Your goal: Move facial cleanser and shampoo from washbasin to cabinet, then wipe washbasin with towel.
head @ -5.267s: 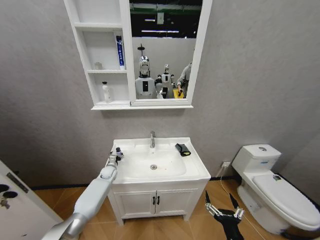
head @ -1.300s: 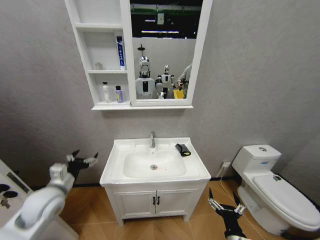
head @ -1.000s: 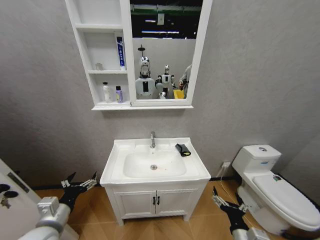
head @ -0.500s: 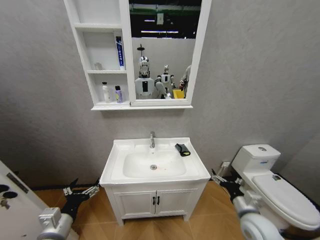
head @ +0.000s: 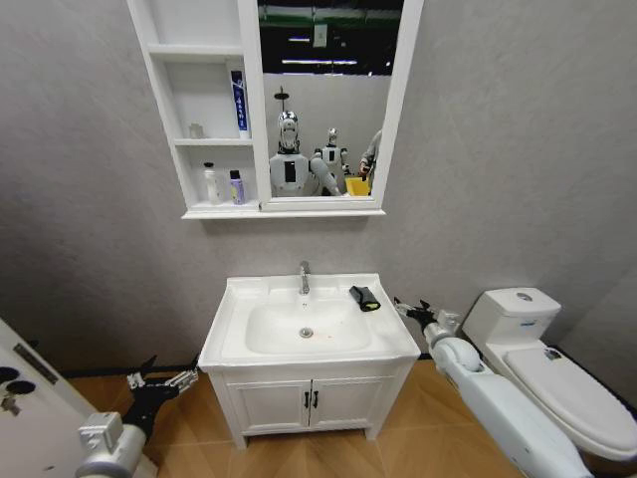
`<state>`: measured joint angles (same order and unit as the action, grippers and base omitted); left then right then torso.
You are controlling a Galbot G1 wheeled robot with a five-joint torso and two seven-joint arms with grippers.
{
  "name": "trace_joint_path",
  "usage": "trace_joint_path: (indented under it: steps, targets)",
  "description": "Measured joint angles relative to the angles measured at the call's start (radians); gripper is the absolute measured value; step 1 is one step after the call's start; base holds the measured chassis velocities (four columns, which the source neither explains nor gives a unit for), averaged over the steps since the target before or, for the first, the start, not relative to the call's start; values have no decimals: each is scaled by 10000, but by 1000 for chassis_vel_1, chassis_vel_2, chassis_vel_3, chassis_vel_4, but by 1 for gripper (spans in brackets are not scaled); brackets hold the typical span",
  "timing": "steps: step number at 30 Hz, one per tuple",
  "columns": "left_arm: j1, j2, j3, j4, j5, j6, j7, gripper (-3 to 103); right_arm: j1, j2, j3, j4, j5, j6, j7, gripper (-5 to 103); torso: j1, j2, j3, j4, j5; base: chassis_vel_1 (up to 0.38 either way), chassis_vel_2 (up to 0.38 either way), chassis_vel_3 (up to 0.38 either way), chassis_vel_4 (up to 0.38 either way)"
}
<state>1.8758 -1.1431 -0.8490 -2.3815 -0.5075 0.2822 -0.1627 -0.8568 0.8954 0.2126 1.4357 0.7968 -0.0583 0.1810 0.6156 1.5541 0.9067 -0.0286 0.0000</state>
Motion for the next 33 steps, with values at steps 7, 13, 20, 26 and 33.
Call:
trace_joint_path:
  steps: [7, 13, 20, 26, 33]
  targets:
    - [-5, 6, 8, 9, -10, 10, -2, 100, -974, -92, 769, 1211, -461, 141, 263, 100, -5, 3, -3, -2, -2, -9, 16, 15, -18]
    - [-5, 9, 11, 12, -13, 13, -5, 100, -1457, -200, 1076, 1771, -545, 216, 330, 100, -7, 5, -3, -3, 1, -107, 96, 102, -114]
    - [-5, 12, 13, 15, -15, 15, -9, 100, -1842, -267, 1340, 2353, -1024, 702, 445, 100, 14, -3, 3, 2, 3, -155, 129, 151, -130]
    - [-6, 13, 13, 15, -15, 14, -12, 100, -1681, -300, 1349, 2393, -1119, 1152, 497, 100, -2, 0, -1, -5, -1, -35, 8, -5, -17]
    - [-4, 13, 13, 16, -16, 15, -16, 100, -1715, -331, 1414, 2265, -1122, 1463, 56, 100, -12, 6, -4, -2, 1, 35, -20, -25, 21]
